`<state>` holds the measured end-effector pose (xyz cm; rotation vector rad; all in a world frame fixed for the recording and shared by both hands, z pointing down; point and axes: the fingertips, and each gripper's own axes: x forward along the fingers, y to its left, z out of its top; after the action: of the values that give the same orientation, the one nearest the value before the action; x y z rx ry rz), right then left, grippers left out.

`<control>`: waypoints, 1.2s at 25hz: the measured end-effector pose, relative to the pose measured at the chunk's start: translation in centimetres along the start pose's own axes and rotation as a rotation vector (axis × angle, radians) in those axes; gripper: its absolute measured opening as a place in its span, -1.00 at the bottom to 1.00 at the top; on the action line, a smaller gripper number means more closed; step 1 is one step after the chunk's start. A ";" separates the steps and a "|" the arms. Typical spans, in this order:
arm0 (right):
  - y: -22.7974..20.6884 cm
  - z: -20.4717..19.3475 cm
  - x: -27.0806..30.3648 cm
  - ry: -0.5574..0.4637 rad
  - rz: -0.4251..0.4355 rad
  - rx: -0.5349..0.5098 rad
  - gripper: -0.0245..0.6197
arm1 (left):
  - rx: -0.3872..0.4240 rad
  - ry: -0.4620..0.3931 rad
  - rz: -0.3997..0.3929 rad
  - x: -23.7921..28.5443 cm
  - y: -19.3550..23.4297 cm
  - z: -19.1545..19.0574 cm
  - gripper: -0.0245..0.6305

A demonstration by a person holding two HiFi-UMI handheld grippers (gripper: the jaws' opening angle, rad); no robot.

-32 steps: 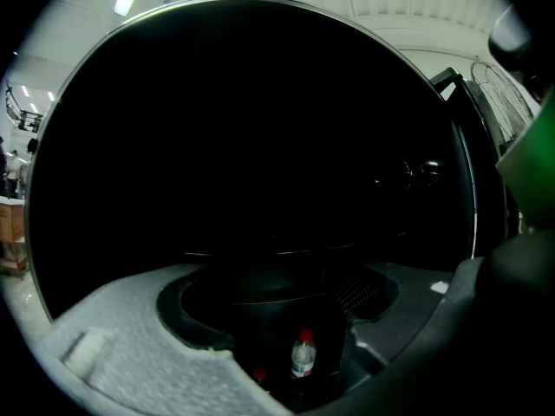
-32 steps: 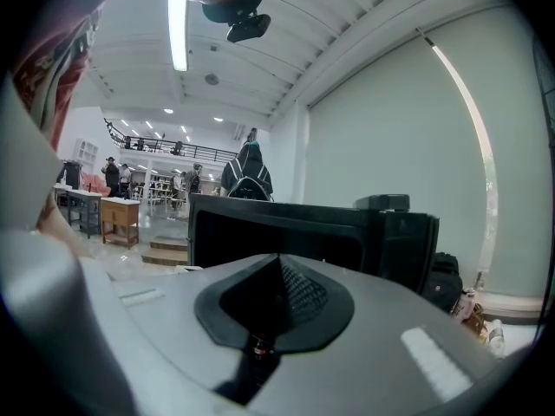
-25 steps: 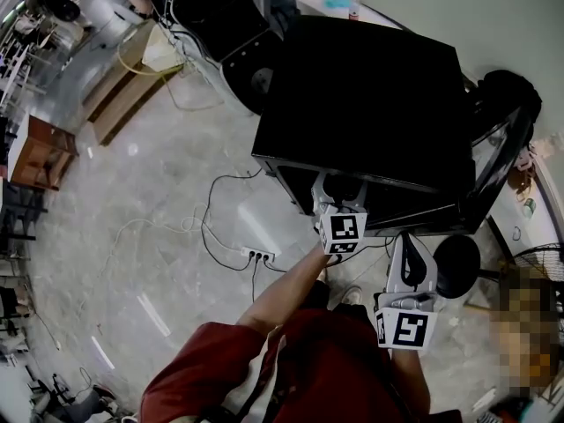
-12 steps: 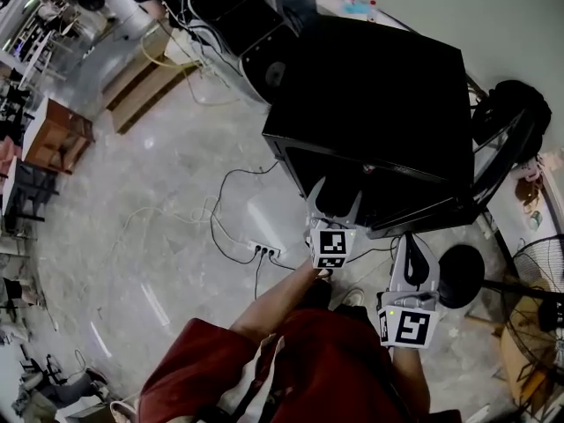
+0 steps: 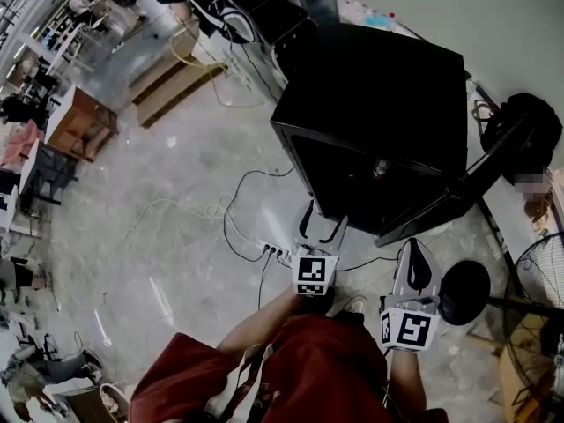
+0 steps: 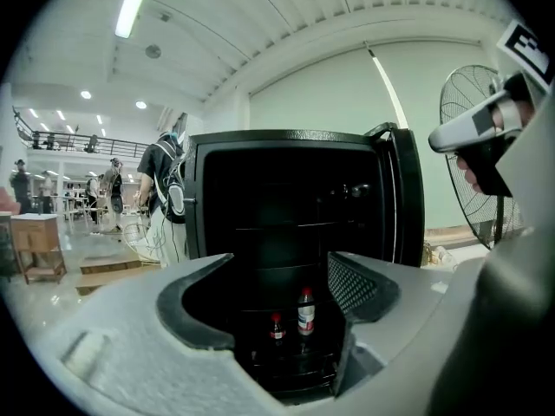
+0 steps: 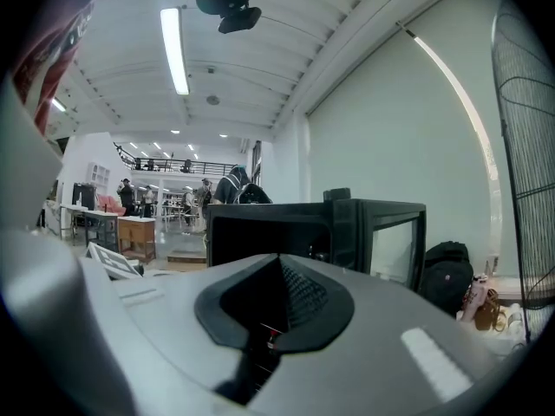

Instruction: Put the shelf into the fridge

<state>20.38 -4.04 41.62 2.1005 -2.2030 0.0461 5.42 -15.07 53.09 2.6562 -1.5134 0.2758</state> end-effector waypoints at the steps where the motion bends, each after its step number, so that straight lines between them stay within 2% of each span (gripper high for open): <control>1: -0.1 -0.1 -0.3 -0.003 0.009 0.003 -0.92 | -0.010 -0.003 0.007 -0.8 0.0 0.4 0.11; 6: -0.7 0.1 -1.7 -0.032 0.055 0.041 -0.92 | -0.072 -0.043 0.051 -4.0 0.1 4.2 0.11; 12: -1.2 0.8 -3.1 -0.058 0.078 0.058 -0.92 | -0.093 -0.052 0.048 -8.4 -0.6 7.7 0.11; 16: -1.2 2.1 -3.4 -0.068 0.063 0.028 -0.92 | -0.086 -0.057 0.044 -10.4 0.4 9.1 0.11; 20: -0.1 4.2 -3.3 -0.087 0.032 0.013 -0.92 | -0.127 -0.063 0.013 -11.4 1.9 10.3 0.11; 27: 2.9 7.2 -2.9 -0.128 0.023 -0.023 -0.92 | -0.056 -0.146 -0.021 -13.1 4.0 13.5 0.10; 30: 3.9 7.9 -2.6 -0.138 0.024 -0.039 -0.92 | -0.004 -0.152 -0.017 -13.4 4.7 14.4 -0.02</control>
<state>16.18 -2.01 33.66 2.1160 -2.2855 -0.1430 -3.55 -8.31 36.30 2.7413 -1.5285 0.0707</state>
